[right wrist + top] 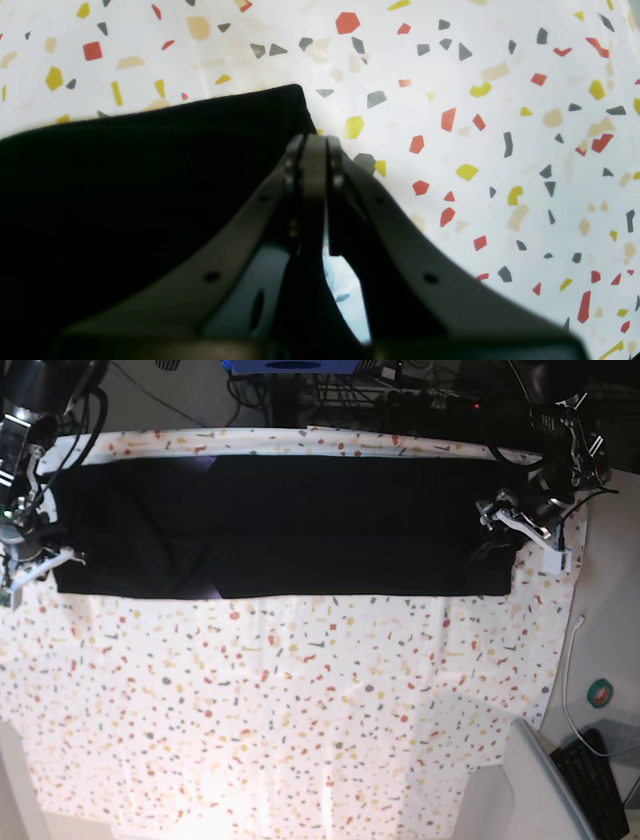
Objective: Layout the t-shirt on the table in an organized manner, then fold the t-shirt properly
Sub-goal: 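Pull the strip end taut with the left gripper, then lift the strip end with the left gripper and fold it toward the middle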
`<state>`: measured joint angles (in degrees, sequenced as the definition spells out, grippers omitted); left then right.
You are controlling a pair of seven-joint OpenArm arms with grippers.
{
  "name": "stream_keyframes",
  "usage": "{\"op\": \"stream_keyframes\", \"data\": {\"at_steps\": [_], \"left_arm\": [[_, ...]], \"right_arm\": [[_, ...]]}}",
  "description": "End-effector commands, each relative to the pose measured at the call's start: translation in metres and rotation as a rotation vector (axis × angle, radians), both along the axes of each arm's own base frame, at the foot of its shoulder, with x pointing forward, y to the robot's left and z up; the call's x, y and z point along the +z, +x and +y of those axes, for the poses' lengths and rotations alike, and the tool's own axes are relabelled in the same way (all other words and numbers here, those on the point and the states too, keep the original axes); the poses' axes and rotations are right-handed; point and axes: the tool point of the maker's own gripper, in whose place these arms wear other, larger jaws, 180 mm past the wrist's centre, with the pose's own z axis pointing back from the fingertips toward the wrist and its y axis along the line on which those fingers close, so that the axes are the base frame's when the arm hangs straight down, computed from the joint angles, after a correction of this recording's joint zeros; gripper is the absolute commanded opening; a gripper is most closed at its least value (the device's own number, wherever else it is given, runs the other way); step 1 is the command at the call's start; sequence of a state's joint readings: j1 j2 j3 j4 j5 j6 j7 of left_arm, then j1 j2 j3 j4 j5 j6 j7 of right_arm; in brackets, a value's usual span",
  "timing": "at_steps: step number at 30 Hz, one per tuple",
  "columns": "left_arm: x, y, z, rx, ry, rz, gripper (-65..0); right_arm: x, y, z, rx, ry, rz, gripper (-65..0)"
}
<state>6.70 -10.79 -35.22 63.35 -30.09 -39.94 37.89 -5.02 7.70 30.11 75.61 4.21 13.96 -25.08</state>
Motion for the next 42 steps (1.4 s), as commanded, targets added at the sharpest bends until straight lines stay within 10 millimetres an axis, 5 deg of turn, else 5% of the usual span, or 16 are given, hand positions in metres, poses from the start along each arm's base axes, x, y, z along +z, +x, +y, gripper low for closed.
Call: {"op": "stream_keyframes", "data": {"at_steps": [1, 8, 17, 21, 26, 34, 42], "left_arm": [[-0.007, -0.010, 0.000, -0.029, 0.016, 0.054, -24.5], [-0.002, 0.002, 0.000, -0.027, 0.018, 0.032, -65.0], [0.034, 0.025, 0.046, -0.038, 0.148, -0.031, -65.0], [0.058, 0.020, 0.052, -0.020, 0.243, -0.059, -65.0], [0.075, 0.014, 0.003, -0.060, 0.265, -0.097, -65.0], [0.068, 0.015, -0.102, -0.166, 0.160, -0.074, -65.0], [0.063, 0.016, -0.176, -0.235, 0.063, -0.038, -65.0]], "right_arm": [[0.014, 0.010, -0.008, 0.003, -0.027, -0.047, -65.0], [0.014, 0.011, -0.008, 0.003, -0.027, -0.048, -65.0], [0.014, 0.011, -0.008, 0.003, -0.026, -0.047, -65.0], [0.014, 0.011, -0.008, 0.003, -0.026, -0.047, -65.0], [0.015, 0.012, -0.008, 0.002, -0.026, -0.048, -65.0], [0.015, 0.013, -0.008, 0.002, -0.026, -0.050, -65.0], [0.014, 0.011, -0.008, 0.002, -0.026, -0.047, -65.0]]}}
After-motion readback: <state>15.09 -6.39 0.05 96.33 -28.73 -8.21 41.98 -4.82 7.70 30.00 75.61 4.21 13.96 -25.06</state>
